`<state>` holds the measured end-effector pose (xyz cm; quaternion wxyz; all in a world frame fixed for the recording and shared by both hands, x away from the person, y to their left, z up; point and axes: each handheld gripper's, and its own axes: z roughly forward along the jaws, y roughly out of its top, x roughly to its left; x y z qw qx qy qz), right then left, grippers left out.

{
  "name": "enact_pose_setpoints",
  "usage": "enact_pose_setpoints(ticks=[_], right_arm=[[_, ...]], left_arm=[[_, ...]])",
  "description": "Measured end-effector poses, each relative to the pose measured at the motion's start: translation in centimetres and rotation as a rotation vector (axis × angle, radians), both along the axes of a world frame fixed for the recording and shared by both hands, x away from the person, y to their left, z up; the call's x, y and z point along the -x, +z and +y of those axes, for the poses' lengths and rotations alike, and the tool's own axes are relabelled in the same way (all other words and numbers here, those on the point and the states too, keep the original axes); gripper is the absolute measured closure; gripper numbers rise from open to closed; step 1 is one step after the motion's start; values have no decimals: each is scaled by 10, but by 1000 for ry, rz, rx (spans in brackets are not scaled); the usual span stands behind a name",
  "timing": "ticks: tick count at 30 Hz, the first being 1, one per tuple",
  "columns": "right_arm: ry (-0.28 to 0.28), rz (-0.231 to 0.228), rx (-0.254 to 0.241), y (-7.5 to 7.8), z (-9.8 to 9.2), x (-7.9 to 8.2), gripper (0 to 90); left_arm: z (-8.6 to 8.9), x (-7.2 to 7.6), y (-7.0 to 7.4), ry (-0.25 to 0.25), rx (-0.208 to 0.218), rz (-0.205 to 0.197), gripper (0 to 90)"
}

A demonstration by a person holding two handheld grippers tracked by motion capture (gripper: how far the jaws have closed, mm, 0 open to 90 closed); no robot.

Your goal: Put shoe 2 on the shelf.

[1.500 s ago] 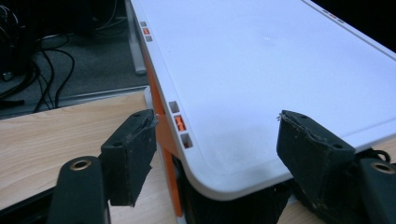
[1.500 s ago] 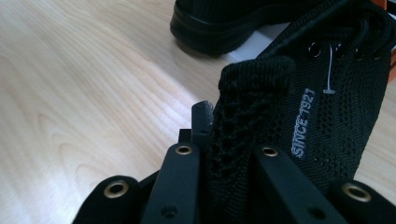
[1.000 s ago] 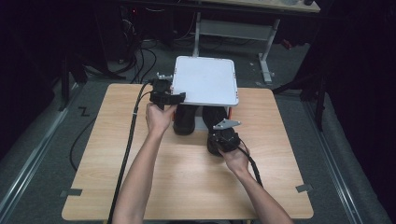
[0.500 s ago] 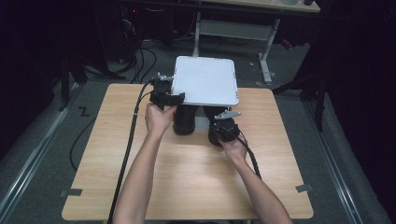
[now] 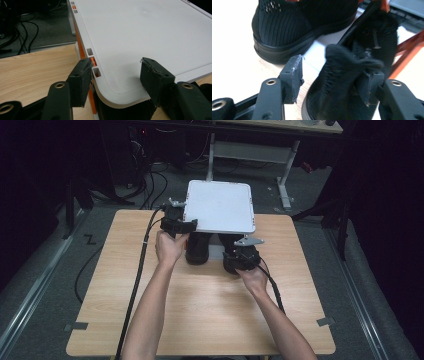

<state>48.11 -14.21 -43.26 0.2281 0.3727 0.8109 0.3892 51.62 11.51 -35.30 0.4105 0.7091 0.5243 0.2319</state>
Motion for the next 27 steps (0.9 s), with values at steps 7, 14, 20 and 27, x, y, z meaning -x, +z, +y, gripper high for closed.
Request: enact_pose_setpoints(ticks=[7, 14, 20, 27], right_arm=[[1, -27, -58, 6, -18, 13, 422], [-9, -49, -96, 8, -37, 32, 444], [-43, -16, -129, -5, -57, 50, 460], [-53, 26, -94, -25, -45, 42, 461]], left_arm=[[0, 0, -1, -1, 4, -2, 432], [1, 0, -1, -2, 14, 5, 432], [2, -1, -1, -2, 27, 7, 431], [4, -1, -5, 1, 63, 0, 435]])
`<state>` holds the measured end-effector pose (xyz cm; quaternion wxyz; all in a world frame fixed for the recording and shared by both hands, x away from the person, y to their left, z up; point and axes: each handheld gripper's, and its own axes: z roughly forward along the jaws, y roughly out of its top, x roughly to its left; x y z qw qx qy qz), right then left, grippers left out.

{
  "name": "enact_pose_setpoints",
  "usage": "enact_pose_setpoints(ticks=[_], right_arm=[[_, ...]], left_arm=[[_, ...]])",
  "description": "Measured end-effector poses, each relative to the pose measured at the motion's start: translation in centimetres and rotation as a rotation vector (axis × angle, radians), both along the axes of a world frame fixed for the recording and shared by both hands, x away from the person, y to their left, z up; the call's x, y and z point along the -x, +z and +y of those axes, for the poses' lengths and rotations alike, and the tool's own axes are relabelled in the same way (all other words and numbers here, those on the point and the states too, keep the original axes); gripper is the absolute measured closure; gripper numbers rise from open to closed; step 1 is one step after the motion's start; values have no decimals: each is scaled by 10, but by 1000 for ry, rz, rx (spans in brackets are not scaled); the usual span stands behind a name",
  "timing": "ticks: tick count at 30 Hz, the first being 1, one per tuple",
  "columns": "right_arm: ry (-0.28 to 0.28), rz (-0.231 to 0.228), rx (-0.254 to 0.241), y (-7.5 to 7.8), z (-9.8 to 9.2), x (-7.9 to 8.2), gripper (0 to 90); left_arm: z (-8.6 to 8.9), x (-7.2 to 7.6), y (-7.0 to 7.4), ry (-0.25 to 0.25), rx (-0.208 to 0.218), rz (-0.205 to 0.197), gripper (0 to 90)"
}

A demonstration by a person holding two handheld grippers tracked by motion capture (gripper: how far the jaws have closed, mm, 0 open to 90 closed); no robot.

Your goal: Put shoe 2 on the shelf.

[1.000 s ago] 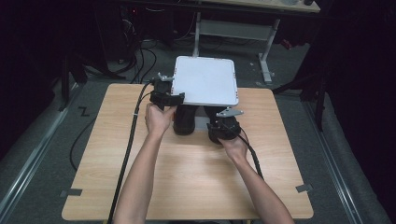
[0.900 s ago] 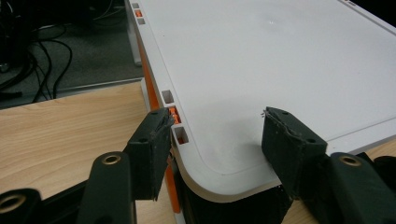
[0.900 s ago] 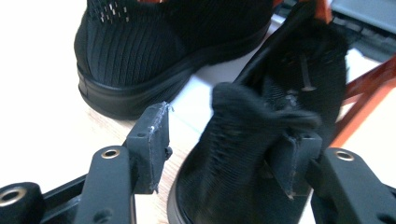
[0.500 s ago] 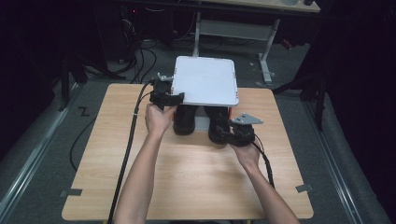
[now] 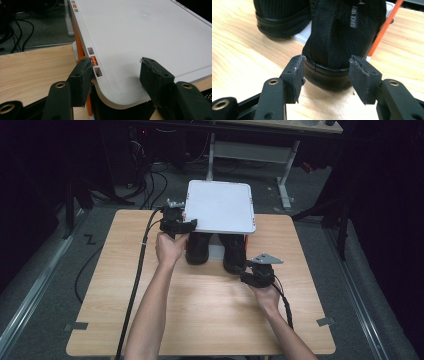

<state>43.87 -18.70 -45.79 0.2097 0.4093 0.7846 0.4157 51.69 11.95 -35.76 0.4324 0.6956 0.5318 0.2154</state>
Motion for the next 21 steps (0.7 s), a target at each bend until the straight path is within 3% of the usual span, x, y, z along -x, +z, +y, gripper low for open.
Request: enact_pose_setpoints(ticks=[4, 8, 9, 11, 21], right_arm=[[-21, -28, 32, -2, 12, -6, 476], [-41, -10, 27, -1, 14, -13, 459], [-39, -12, 51, 1, 19, -16, 467], [-40, -24, 60, 1, 22, -18, 467], [-63, -3, 83, 4, 28, -44, 491]], left_arm=[[0, 0, 1, 0, 1, 10, 435], [0, -1, 1, -1, 2, 9, 434], [0, -1, 1, -1, -1, 10, 434], [-1, 0, 1, -2, -4, 8, 435], [-1, -1, 2, -3, -16, 12, 437]])
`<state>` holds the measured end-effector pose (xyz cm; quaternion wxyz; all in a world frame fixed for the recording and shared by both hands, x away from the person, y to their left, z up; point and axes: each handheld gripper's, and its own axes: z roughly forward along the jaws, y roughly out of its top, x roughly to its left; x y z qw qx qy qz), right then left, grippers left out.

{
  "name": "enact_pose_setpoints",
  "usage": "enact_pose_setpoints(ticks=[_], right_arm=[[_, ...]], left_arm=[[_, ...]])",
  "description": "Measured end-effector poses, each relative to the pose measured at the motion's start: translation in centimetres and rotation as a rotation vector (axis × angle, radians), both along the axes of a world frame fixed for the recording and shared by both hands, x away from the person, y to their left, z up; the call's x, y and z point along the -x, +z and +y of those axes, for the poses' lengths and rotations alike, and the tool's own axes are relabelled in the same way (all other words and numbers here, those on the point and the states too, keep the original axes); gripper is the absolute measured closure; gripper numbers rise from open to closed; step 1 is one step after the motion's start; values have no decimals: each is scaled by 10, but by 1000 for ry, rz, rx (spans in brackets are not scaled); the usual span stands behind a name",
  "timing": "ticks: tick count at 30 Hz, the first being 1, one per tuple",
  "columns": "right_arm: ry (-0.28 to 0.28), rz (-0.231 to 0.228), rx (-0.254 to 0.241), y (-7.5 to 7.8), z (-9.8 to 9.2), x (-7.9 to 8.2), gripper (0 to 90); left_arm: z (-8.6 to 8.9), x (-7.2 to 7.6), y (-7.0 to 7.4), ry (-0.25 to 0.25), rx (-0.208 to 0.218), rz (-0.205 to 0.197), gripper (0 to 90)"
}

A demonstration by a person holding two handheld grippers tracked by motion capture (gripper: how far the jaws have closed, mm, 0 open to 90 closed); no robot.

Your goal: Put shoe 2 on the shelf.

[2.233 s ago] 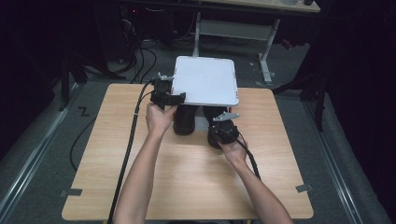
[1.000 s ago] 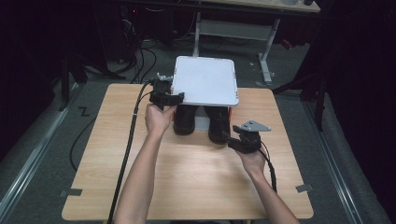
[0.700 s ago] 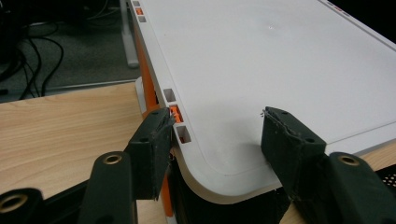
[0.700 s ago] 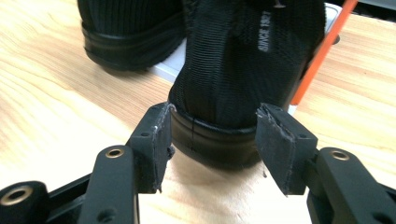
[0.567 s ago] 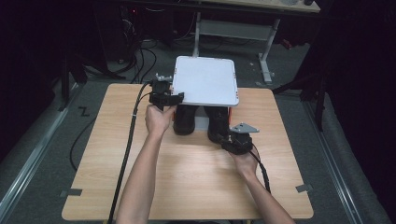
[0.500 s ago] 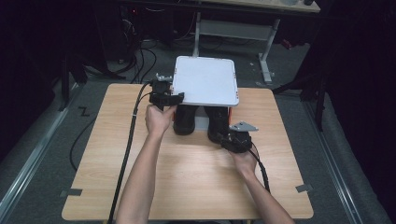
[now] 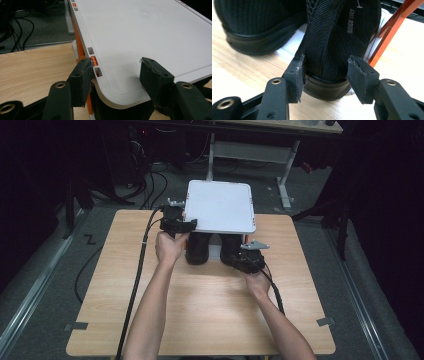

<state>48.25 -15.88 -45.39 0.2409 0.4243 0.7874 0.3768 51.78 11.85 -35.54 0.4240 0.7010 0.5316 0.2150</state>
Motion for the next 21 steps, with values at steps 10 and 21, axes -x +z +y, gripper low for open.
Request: enact_pose_setpoints(ticks=[10, 21], right_arm=[[5, 30, 5, 2, -3, -12, 492], [77, -10, -71, 26, -18, 6, 591]], left_arm=[[-2, 2, 1, 14, -19, -11, 452], [3, 9, 1, 3, -30, -38, 416]])
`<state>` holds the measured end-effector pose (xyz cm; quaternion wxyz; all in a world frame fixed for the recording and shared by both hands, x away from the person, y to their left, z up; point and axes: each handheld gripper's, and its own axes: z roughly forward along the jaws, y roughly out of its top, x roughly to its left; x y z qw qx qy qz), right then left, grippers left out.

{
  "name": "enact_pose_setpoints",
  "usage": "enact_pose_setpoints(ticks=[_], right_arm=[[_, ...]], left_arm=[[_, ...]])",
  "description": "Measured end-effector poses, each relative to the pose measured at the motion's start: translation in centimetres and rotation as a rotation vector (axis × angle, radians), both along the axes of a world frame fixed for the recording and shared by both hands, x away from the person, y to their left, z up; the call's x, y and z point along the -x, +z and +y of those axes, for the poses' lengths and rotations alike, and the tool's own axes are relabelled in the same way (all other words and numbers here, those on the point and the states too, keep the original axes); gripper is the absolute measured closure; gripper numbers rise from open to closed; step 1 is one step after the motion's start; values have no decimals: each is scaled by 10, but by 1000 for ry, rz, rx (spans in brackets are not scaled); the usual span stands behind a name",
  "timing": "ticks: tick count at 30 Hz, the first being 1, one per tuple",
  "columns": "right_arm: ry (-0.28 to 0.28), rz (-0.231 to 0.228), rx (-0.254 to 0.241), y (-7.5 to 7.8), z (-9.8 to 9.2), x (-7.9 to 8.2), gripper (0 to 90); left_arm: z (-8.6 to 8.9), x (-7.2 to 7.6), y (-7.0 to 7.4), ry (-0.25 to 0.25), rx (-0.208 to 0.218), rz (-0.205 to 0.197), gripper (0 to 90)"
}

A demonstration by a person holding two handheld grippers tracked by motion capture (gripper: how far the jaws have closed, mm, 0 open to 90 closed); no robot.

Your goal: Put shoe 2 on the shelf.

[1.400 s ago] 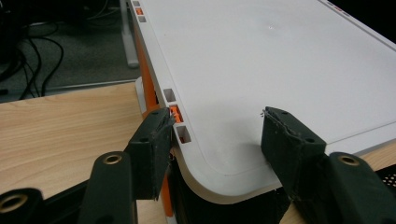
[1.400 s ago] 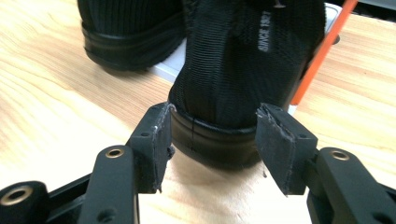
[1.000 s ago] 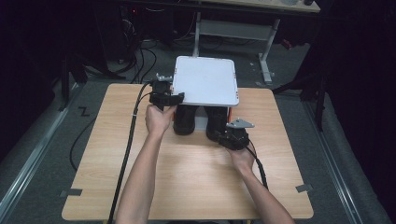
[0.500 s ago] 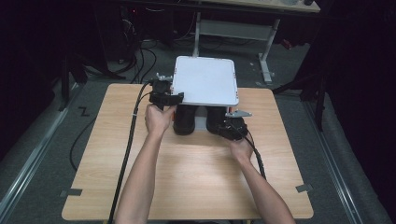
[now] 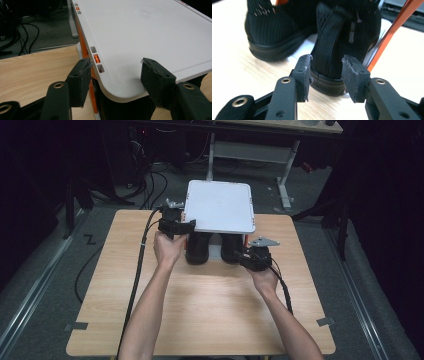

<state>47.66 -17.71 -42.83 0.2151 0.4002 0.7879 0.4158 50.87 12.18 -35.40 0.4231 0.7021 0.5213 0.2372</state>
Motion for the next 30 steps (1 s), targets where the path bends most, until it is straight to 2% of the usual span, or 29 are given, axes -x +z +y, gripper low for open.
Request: enact_pose_setpoints(ticks=[3, 6, 9, 12, 16, 18, 24, 26, 28, 30], right_arm=[[6, -3, -32, 7, -6, 4, 600], [13, -16, -28, 11, -10, 8, 599], [14, -30, -46, 15, -16, 11, 591], [5, -40, -63, 17, -22, 14, 586], [-1, -47, -72, 19, -30, 18, 567], [-6, -57, -77, 20, -34, 20, 561], [-23, -67, -98, 22, -45, 25, 558], [-28, -72, -112, 24, -52, 28, 553], [-31, -80, -115, 25, -56, 30, 553], [-34, -84, -119, 26, -60, 32, 553]], left_arm=[[3, 3, 0, -7, 15, -1, 376], [9, 10, 3, -13, 16, -27, 363], [14, 17, 4, -21, 28, -48, 348], [18, 23, 4, -26, 10, -59, 339], [23, 33, 5, -33, 21, -78, 328], [25, 37, 4, -28, 12, -92, 325], [31, 48, 2, -24, -2, -104, 317], [34, 52, 3, -26, 14, -107, 312], [35, 55, 3, -27, 0, -108, 306], [36, 59, 3, -28, 4, -113, 299]])
